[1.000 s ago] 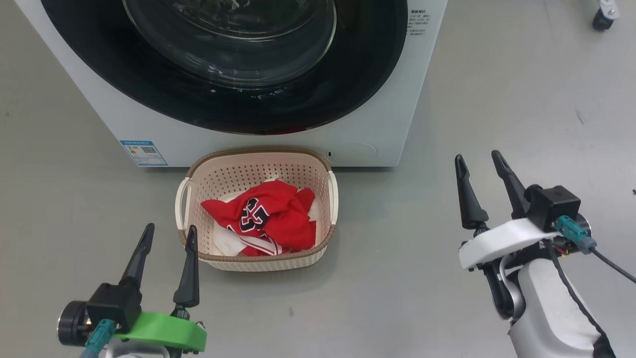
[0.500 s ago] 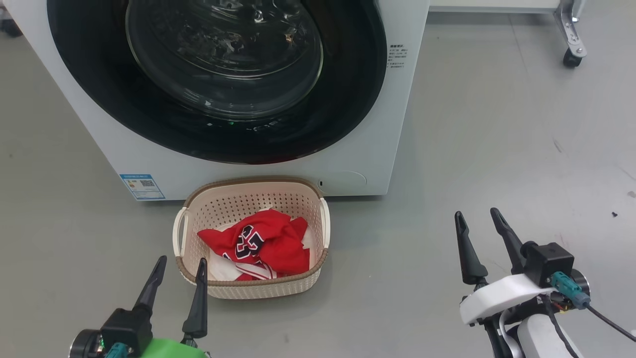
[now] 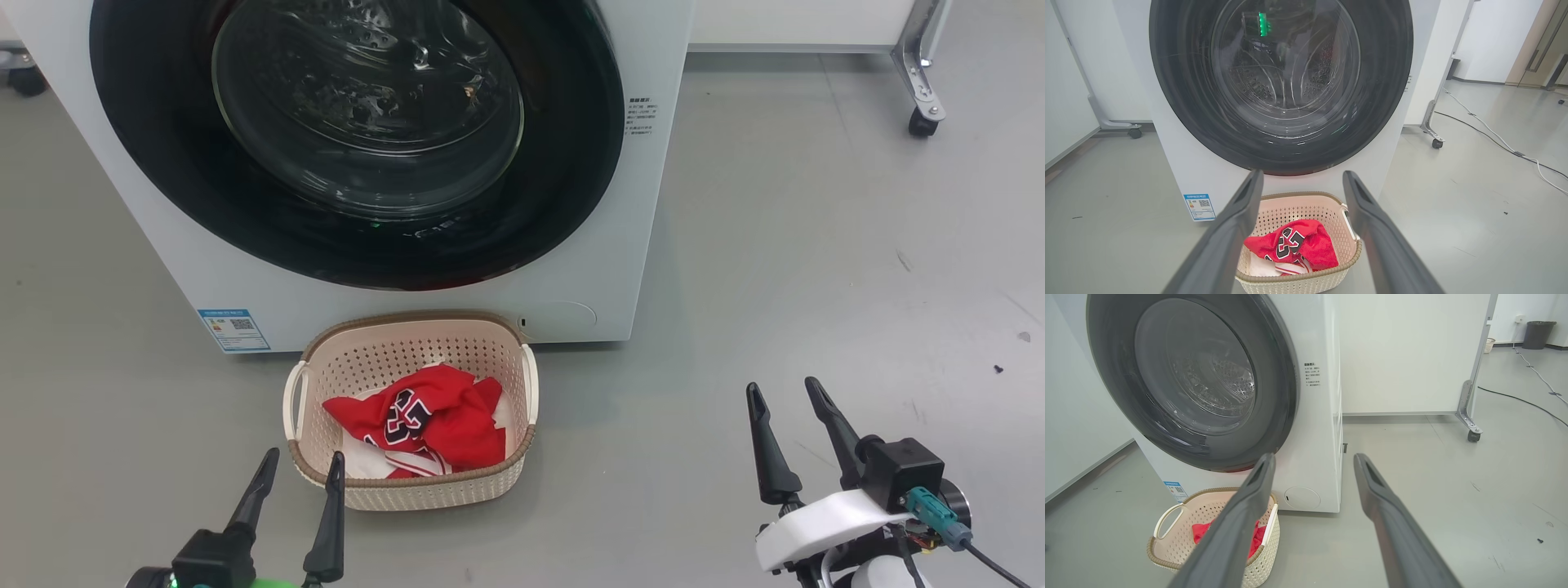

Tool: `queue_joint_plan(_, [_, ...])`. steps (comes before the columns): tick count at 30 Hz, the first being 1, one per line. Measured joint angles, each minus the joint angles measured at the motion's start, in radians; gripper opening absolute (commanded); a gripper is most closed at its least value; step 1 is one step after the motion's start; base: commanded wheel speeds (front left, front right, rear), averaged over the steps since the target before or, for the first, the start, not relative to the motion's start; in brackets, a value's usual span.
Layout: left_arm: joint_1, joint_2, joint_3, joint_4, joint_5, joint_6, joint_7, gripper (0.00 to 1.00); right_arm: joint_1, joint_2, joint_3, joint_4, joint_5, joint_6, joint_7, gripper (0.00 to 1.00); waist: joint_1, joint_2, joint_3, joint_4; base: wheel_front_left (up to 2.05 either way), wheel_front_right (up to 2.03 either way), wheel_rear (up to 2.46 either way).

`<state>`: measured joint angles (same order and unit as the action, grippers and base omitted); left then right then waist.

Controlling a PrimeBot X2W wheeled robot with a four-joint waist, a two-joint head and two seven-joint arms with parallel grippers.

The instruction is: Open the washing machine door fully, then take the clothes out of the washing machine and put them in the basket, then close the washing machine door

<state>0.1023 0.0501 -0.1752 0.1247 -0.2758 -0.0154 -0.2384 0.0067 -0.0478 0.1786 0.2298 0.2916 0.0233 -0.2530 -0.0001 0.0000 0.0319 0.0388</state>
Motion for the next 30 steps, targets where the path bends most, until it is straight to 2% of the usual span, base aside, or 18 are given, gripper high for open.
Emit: queue_joint_plan(30, [0.004, 0.0, 0.001, -0.03, -0.001, 0.003, 0.01, 1.0, 0.064, 0.003, 0.012, -0.058, -0.003, -0.017, 0.0, 1.0, 0.0, 0.0, -0.002, -0.003, 0.0, 0.0, 0.0])
